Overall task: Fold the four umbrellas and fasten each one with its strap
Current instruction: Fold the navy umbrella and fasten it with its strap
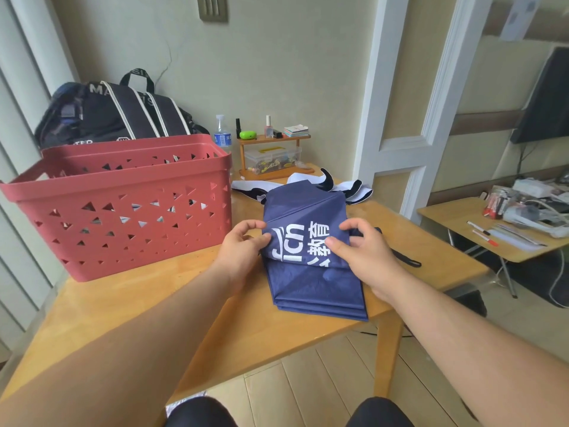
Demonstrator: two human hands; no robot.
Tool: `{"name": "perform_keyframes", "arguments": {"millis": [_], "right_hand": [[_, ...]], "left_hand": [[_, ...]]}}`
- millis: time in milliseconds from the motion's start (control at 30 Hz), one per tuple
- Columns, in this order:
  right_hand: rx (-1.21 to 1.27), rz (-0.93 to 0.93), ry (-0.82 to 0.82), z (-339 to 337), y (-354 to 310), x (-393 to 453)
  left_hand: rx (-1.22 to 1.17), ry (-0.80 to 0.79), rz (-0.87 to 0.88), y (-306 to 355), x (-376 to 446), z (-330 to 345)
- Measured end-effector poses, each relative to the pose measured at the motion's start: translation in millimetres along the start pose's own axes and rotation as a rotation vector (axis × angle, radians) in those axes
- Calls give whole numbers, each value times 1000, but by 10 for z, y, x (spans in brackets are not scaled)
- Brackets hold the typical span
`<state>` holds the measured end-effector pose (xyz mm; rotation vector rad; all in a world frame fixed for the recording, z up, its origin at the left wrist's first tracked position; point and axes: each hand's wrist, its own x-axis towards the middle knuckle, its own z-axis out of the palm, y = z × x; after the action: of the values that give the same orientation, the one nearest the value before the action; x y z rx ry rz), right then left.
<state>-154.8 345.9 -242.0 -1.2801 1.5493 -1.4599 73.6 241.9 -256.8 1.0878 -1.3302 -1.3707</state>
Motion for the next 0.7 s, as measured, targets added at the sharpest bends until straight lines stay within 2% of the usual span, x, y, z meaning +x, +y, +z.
{"name": "perform_keyframes", "arguments": {"millis": [100, 300, 467, 567, 700], "right_hand": [[52, -34, 56, 1, -80, 82], [-66, -183, 67, -124, -180, 91], [-129, -127, 20, -183, -58, 7], [-214, -99, -60, -178, 50, -130], [-275, -113, -89, -99, 106, -252]], "left_hand": [[3, -3, 11, -30, -17, -5], [11, -81, 56, -2, -72, 0], [-84, -140, 69, 74, -204, 0], [73, -158, 168, 79, -282, -24], [468, -183, 330, 43, -334, -87]]}}
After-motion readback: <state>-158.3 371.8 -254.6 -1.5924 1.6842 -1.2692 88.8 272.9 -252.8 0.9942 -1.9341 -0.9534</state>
